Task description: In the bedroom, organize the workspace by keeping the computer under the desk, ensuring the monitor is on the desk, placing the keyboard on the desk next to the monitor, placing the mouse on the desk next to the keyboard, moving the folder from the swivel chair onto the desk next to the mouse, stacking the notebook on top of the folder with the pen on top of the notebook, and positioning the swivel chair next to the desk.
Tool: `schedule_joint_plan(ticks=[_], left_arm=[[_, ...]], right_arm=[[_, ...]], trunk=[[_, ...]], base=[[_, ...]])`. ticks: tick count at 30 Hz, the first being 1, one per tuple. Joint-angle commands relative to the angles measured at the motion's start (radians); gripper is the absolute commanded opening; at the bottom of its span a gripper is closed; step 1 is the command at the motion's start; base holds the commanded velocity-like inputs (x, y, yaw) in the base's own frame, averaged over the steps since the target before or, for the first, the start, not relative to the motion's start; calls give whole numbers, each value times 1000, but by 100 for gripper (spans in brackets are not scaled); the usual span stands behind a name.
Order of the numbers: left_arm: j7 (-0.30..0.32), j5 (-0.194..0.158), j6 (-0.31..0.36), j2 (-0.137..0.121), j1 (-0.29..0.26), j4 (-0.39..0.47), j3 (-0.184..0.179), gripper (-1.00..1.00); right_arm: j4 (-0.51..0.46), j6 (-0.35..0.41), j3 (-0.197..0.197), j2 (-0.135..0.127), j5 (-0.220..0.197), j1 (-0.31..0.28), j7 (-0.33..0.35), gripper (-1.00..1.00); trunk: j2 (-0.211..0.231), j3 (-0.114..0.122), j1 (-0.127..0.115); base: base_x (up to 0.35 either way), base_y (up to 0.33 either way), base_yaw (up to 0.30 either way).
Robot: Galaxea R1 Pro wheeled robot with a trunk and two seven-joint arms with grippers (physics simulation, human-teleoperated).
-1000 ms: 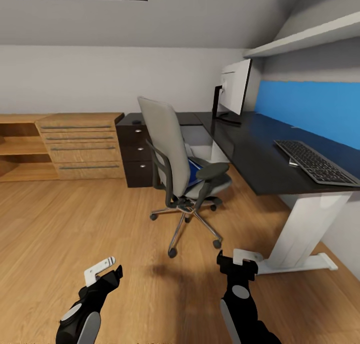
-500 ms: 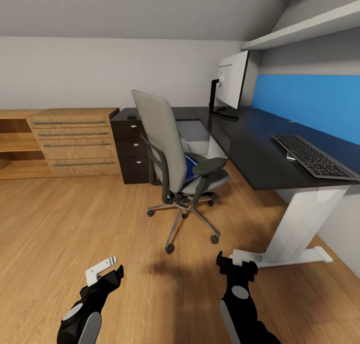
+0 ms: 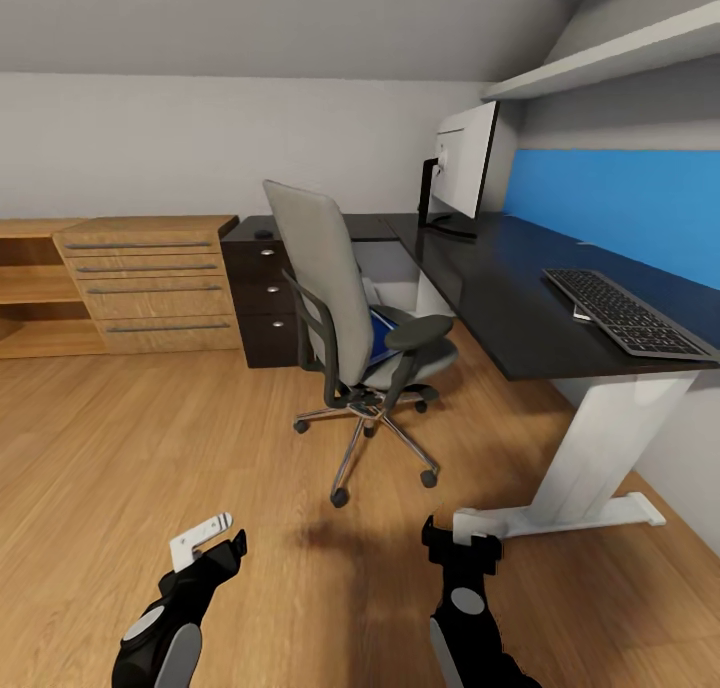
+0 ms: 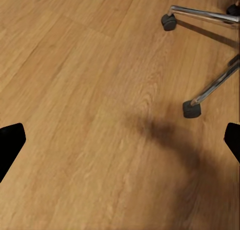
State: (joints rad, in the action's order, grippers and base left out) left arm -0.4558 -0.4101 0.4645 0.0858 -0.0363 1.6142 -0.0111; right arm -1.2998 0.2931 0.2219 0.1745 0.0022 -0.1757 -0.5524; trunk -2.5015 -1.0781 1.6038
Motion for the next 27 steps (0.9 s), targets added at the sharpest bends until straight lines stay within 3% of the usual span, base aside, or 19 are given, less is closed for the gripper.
schedule_joint_plan(ticks=[1, 4, 5, 10, 11, 16, 20, 23, 27], left_arm=[[-9, -10, 1, 0, -1, 2, -1, 100], [-8, -9, 2, -6, -1, 2, 3, 100], [-7, -8, -1, -41, -1, -19, 23, 100], [-6, -8, -2, -50, -1, -22, 23, 100], [-6, -6, -1, -59, -1, -15, 28, 100], [-6, -7, 0, -63, -1, -4, 25, 100], [-6, -8, 2, -62, -1, 4, 20, 100], [-6, -7, 3, -63, -1, 5, 20, 100], [-6, -7, 3, -64, -1, 5, 20, 100]], right_arm=[[8, -6, 12, 0, 2, -1, -4, 100], [16, -24, 32, 0, 2, -1, -4, 100], [11, -38, 58, 0, 4, 0, -9, 100], [-23, -34, 105, 0, 7, 6, -15, 100], [26, -38, 110, 0, 13, 8, -12, 100], [49, -41, 108, 0, 18, 8, -13, 100], [69, -40, 108, 0, 86, 0, -9, 100], [99, -37, 106, 0, 109, -44, -9, 100], [159, -35, 97, 0, 122, -204, -8, 100]], trunk=[[0, -1, 0], [0, -1, 0], [0, -1, 0], [0, -1, 0], [0, -1, 0], [0, -1, 0], [0, -1, 0], [0, -1, 0], [0, -1, 0]], base=[[0, 0, 0], [0, 0, 0], [0, 0, 0], [0, 0, 0], [0, 0, 0], [0, 0, 0], [0, 0, 0], [0, 0, 0], [0, 0, 0]])
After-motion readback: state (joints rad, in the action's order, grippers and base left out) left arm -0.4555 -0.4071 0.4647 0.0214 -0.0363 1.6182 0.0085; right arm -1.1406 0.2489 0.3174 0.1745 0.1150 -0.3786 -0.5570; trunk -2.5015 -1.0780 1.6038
